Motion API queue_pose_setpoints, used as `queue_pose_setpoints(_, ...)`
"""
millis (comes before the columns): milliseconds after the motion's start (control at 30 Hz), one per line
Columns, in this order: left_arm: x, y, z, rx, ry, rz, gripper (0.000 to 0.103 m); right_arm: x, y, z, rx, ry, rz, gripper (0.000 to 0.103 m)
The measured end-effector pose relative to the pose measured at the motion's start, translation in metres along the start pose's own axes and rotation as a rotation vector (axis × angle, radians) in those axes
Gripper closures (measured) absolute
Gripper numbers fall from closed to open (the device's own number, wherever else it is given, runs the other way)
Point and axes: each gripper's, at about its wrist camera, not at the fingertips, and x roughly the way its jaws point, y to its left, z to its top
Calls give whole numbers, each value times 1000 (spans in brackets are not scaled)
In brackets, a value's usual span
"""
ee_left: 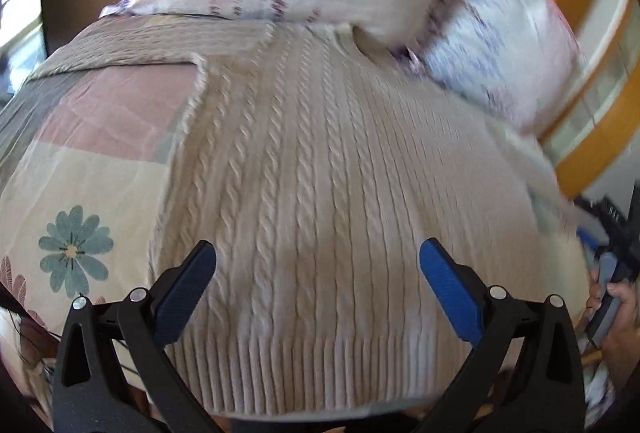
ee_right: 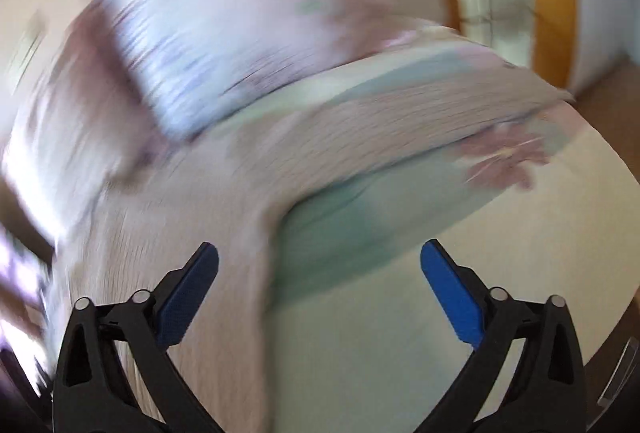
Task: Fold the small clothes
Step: 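Grasp the sweater hem with both grippers and lift it toward the collar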
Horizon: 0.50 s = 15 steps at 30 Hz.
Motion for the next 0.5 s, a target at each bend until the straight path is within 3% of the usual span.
queue_pose_setpoints(67, 1, 5, 17, -68, -38, 24, 2, 15, -52, 48, 186, -4, -39, 34)
queue_pose_setpoints(133, 2, 5, 30, -88, -56, 77, 2, 30, -99, 83, 347, -8, -81, 46)
queue_pose_setpoints(233, -1, 4, 42, -106, -101, 137, 2, 49, -160, 108, 581, -6, -111, 48)
queue_pose_setpoints(300, -1, 8, 50, -129, -102, 142, 2, 65, -181, 111, 671, 29, -120, 54)
queue_pose_setpoints(400, -1, 20, 56, -157, -91, 150, 2, 81, -187, 113, 676, 43, -135, 64)
queue_pose_setpoints(467, -1, 32, 60, -189, -90, 144, 2, 87, -191, 117, 637, 45, -138, 95)
queue_pose_setpoints(500, -2, 38, 61, -206, -90, 145, 2, 92, -190, 117, 633, 40, -138, 94)
